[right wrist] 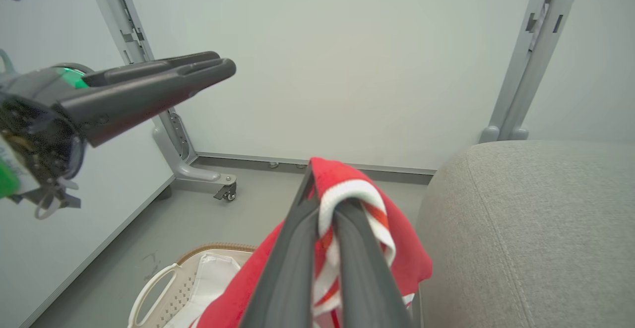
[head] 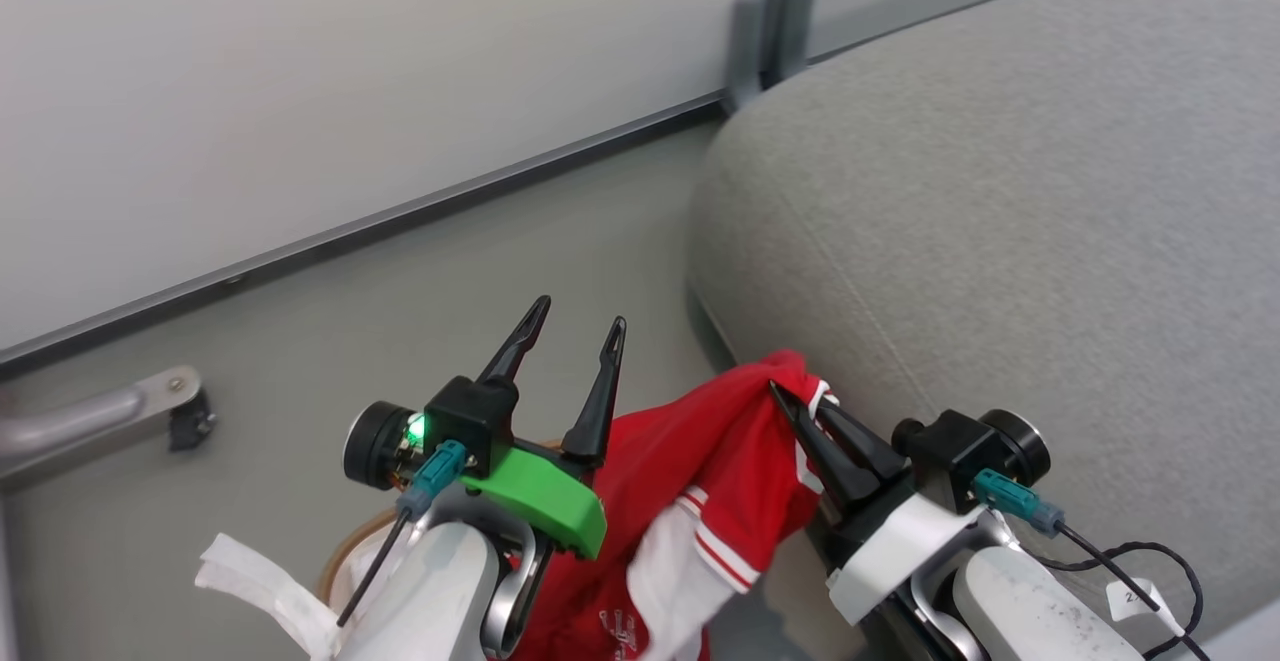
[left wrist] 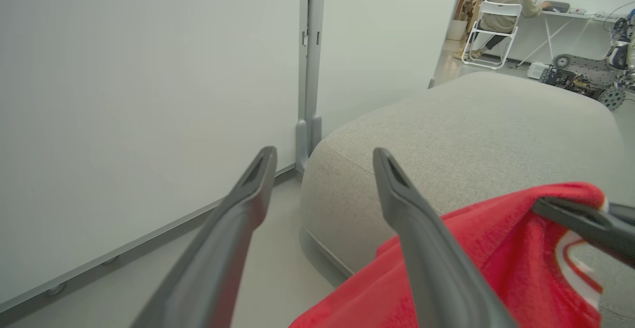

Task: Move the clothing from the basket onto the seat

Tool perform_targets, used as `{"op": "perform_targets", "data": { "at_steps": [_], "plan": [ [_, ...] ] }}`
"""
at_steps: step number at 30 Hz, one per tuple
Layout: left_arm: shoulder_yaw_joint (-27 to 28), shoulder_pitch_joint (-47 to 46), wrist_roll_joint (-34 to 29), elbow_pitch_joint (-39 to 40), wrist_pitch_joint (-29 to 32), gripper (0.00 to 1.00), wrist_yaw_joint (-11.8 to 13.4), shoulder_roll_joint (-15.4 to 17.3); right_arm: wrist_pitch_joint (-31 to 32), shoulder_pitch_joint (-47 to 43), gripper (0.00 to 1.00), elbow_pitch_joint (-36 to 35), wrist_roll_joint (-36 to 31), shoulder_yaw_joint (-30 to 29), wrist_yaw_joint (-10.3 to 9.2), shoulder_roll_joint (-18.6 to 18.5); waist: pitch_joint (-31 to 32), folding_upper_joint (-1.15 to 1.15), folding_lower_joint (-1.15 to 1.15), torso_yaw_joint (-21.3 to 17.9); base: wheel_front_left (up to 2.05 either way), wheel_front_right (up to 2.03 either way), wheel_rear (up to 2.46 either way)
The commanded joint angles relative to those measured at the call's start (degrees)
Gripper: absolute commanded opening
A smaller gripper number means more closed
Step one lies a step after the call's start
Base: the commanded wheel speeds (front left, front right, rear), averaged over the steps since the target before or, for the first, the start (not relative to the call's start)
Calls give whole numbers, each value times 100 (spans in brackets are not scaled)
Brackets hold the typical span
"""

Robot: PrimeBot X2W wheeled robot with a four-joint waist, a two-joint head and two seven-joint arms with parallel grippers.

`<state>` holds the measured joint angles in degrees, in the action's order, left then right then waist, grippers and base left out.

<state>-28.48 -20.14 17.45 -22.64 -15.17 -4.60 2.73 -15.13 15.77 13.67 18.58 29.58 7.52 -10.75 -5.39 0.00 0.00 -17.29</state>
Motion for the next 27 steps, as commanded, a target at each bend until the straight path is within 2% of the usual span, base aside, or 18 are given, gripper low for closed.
{"op": "perform_targets", "data": {
  "at_steps": [1,8,15,20,27],
  "plan": [
    [43,102,-46,-15,3,100,-31,30,-3,-52,0,-66,-38,-30,-6,4,-58,0,0,-722,0,0,0],
    [124,199,-101,-24,3,100,-84,31,-3,-47,0,-256,-108,-170,-6,-46,-49,0,0,-1227,0,0,0],
    [-66,44,-115,-35,3,100,-145,32,-3,134,0,-571,-262,-580,-6,-259,-240,0,0,-1350,0,0,0],
    [-184,-89,-192,7,3,100,-176,32,-3,727,0,-747,-487,-785,-6,-680,-500,0,0,-1373,0,0,0],
    [-212,-271,-317,85,3,100,-193,32,-3,2206,0,-739,-726,-825,-7,-1458,-984,0,0,-1268,0,0,0]
  ]
}}
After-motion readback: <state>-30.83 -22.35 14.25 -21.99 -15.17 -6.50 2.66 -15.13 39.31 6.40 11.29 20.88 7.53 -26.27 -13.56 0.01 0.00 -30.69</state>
